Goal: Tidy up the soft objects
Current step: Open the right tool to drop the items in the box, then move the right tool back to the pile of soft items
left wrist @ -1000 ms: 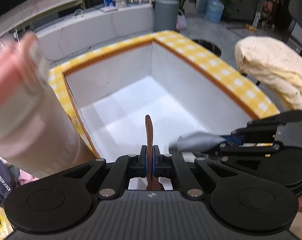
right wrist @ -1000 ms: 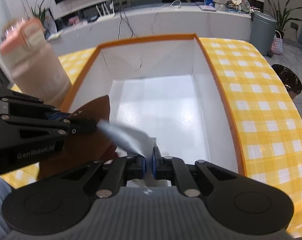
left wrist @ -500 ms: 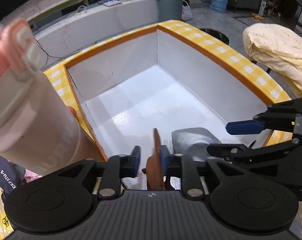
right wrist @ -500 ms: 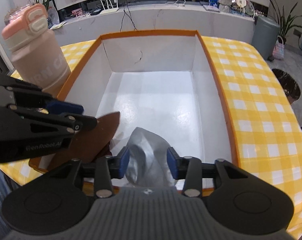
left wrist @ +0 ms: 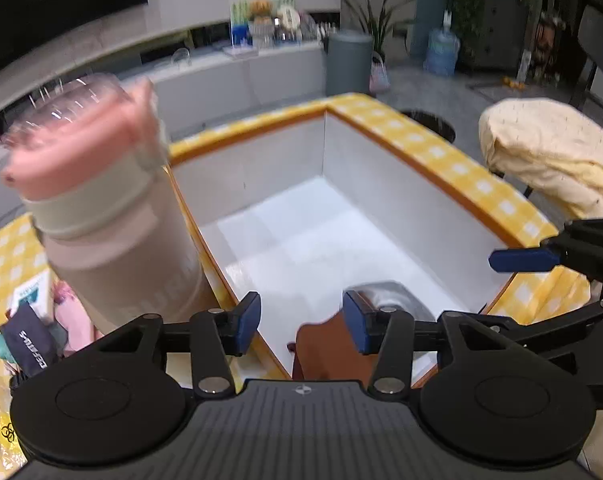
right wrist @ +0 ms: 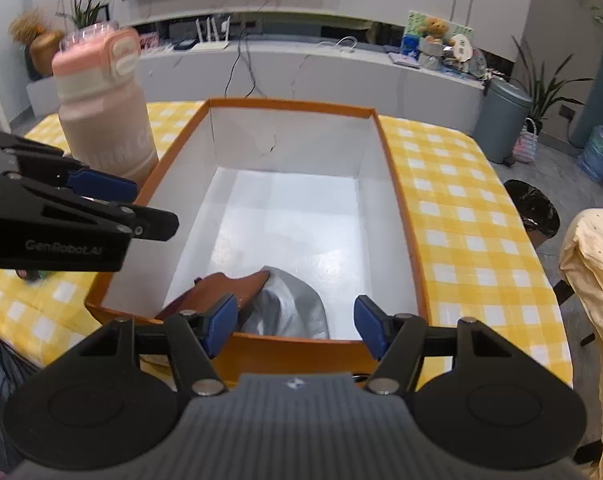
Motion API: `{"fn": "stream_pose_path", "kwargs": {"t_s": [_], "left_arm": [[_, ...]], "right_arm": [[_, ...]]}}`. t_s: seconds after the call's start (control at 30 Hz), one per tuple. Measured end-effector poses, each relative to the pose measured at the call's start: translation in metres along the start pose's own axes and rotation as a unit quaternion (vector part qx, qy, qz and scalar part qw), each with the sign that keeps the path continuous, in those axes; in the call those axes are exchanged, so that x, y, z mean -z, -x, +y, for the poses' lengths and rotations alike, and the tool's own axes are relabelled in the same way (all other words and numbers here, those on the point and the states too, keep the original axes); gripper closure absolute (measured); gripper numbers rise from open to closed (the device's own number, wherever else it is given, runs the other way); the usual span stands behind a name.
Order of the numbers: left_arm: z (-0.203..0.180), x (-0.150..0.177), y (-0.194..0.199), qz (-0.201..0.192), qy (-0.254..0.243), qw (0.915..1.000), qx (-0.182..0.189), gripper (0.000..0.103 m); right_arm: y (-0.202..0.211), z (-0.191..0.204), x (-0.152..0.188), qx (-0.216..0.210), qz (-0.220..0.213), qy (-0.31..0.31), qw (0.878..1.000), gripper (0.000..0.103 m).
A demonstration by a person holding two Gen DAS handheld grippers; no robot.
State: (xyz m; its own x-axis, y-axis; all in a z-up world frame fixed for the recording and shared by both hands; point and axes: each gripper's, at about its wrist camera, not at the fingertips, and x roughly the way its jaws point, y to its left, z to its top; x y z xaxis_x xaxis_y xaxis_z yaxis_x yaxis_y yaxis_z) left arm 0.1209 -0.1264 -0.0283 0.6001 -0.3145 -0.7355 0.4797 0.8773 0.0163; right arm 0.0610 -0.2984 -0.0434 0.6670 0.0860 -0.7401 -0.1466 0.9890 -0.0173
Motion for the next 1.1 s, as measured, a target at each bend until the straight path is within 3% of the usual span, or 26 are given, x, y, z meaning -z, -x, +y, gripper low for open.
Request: {"fn": "stream_pose_path", "kwargs": {"t_s": [0.1, 0.17, 0.33, 0.57, 0.83, 1.1], "left_arm": [[-0.001, 0.003, 0.013, -0.027, 0.003, 0.9996, 0.006, 0.046], [0.000, 0.006, 0.021, -0.043, 0.008, 0.9989, 0.013, 0.046], [0.007, 0.012, 0.039, -0.081, 0.029, 0.9961, 0.020, 0.045], [0.025, 0.025, 0.063, -0.133, 0.053, 0.9897, -0.001, 0.045], [0.054, 0.056, 0.083, -0.141, 0.084, 0.9857, -0.037, 0.045], [0.092, 0.088, 0.093, -0.122, 0.113, 0.9825, -0.085, 0.045]], "right_arm": [[0.009, 0.004, 0.001, 0.003, -0.009, -0.012, 1.000, 0.036], [0.015, 0.008, 0.001, 0.003, -0.019, -0.016, 1.000, 0.028], [0.033, 0.020, 0.005, 0.020, -0.055, -0.015, 0.998, 0.019], [0.050, 0.043, 0.013, 0.028, -0.113, -0.024, 0.993, 0.017], [0.051, 0.082, 0.020, 0.001, -0.122, -0.004, 0.993, 0.017], [0.042, 0.139, 0.009, -0.066, -0.108, 0.027, 0.992, 0.017]]}}
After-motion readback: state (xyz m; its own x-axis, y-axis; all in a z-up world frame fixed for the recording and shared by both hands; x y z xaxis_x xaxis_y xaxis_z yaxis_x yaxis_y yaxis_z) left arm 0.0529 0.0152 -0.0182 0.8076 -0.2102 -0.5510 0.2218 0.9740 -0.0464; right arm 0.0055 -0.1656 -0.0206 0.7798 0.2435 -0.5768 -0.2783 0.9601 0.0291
